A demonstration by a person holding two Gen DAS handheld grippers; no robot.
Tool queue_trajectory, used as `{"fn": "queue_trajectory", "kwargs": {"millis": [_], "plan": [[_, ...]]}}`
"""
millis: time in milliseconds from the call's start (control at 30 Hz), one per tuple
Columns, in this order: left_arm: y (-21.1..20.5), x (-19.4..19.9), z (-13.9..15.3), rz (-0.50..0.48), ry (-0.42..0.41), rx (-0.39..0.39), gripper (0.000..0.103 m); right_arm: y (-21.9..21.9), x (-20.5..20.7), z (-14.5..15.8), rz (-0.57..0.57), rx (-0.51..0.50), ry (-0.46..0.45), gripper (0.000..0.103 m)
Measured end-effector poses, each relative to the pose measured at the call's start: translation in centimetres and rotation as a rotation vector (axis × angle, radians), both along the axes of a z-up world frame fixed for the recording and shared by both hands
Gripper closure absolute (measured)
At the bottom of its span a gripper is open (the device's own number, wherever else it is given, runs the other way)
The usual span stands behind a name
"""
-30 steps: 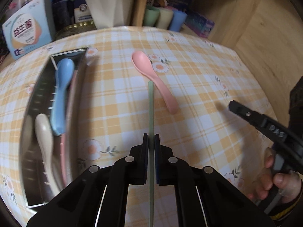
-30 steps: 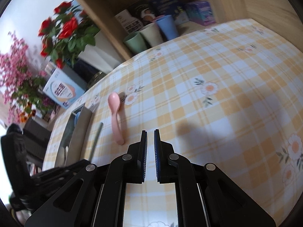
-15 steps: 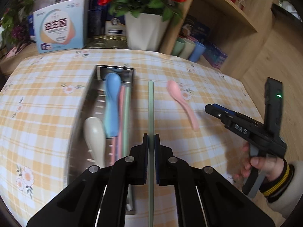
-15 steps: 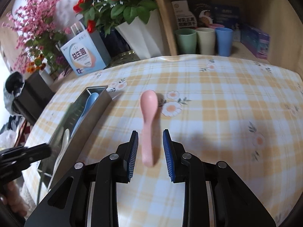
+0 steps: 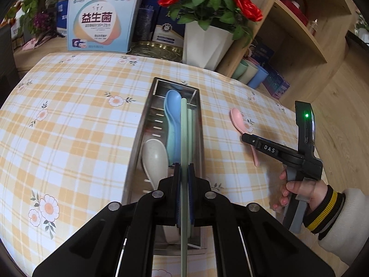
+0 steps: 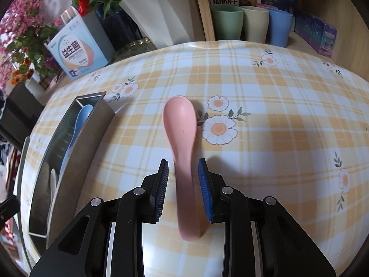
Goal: Organize utensils
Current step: 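Carry the green chopstick toward the tray with the left tool while the right grasps the pink spoon, then lower the green chopstick into the tray and open the left tool while the right lifts the pink spoon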
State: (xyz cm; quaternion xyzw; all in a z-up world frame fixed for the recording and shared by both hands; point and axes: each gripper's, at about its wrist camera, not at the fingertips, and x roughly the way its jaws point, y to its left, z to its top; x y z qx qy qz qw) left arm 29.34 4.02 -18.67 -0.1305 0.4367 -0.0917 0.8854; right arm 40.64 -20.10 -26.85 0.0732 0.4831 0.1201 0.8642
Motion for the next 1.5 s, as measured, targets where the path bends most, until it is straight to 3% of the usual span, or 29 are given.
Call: {"fn": "queue_trajectory", "kwargs": {"millis": [133, 200, 367, 833, 1167, 1500], "plan": [[0.6, 0.0, 0.0, 0.011, 0.004, -0.013, 0.097, 0.8, 0.2, 0.0, -0.003, -0.026, 0.011, 0.077], [0.8, 0.1, -0.1, 0.016, 0.007, -0.016, 0.097, 1.0, 0.1, 0.1, -0.008, -0.045, 0.009, 0.087], [1.2, 0.2, -0.3, 0.028, 0.018, -0.024, 0.097, 1.2, -0.5, 0.6, -0.008, -0.037, -0.007, 0.089], [1.6, 0.5, -0.7, 0.041, 0.048, -0.037, 0.097, 1.8, -4.7, 3.5, -0.041, 0.173, -0.059, 0.089], [0.3, 5.5, -1.1, -0.005, 0.09, -0.06, 0.097, -0.7, -8.3, 4.5, -0.107, 0.279, -0.075, 0.089], [-2.4, 9.2, -3.2, -0.081, 0.161, 0.01, 0.097, -5.1, -9.8, 5.9, -0.201, 0.306, -0.118, 0.089]]}}
